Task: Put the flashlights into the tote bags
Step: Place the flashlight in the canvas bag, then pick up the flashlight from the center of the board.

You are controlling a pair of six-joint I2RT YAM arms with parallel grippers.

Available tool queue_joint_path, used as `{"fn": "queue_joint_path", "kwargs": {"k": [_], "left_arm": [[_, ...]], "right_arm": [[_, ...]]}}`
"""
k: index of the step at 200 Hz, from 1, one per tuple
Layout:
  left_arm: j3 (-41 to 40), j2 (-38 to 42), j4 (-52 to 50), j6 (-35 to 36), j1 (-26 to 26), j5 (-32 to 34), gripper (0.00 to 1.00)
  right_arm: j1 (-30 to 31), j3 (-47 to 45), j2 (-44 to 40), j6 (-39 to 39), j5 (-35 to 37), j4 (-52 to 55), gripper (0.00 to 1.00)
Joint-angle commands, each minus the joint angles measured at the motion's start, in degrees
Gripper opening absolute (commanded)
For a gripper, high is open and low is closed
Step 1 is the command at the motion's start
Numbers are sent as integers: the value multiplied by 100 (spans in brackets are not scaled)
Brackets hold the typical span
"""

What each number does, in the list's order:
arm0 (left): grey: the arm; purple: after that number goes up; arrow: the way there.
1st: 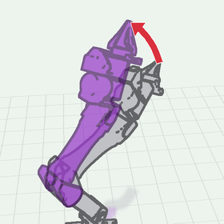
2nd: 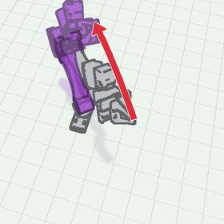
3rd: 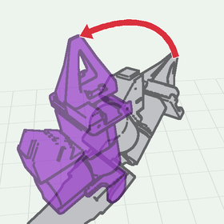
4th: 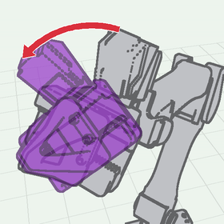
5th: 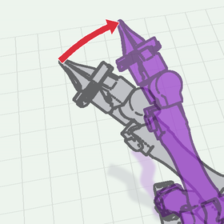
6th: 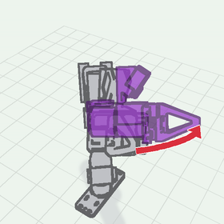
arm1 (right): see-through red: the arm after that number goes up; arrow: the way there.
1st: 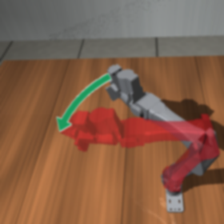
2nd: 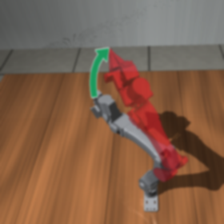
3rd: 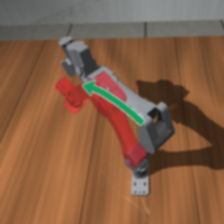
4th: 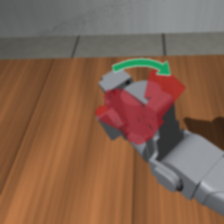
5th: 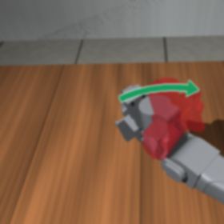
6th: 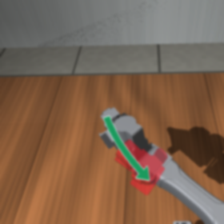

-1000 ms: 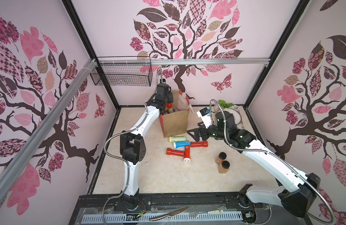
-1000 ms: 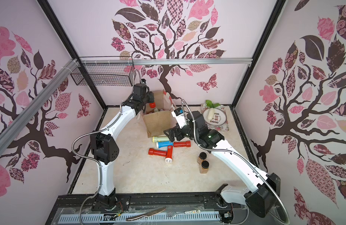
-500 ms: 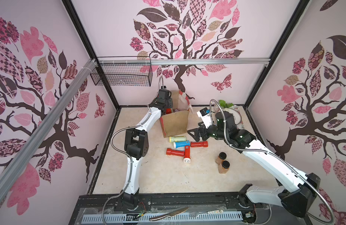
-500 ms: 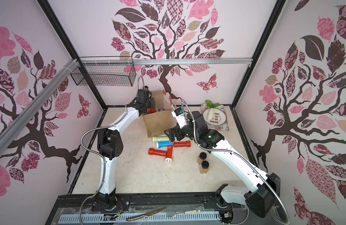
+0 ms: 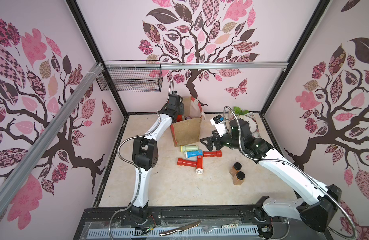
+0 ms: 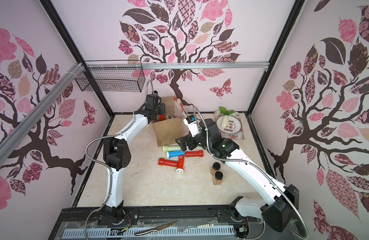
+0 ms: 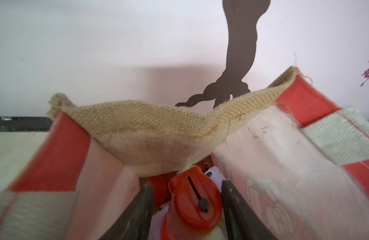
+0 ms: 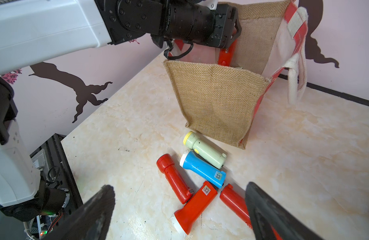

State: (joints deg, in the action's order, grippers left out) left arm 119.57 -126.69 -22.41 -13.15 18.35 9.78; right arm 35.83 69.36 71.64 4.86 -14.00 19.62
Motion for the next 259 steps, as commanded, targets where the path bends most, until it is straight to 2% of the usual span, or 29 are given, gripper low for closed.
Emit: {"fn": "queue_joint_path", "kwargs": {"k": [1,15,67,105,137,170,210,259], "left_arm": [[110,578,223,124,-22,-59,70],[119,744,227,125,-24,-173,74],[-292,1638,173,75,54,-606,75],[-794,2521,-352,69,184,-740,75],[-2070,3645,-629,-261,261,-876,75],[-3063,4576,-993,-651,621,-774,76],[-3926,5346,-1451,-1292,919,-819,77],[-4846,6220,-2156,-1762,942,-827,77]], "right_arm": [[17,147,-20,-100,81,99,100],[20,158,-18,-92,90,95,100],[17,128,-49,-27,177,35,100],[18,43,-71,15,276,-15,100],[12,69,-62,-71,337,129,100],[20,1,-28,-35,282,230,100],[15,-107,-48,65,275,330,100],[13,-354,-73,145,275,435,100]]}}
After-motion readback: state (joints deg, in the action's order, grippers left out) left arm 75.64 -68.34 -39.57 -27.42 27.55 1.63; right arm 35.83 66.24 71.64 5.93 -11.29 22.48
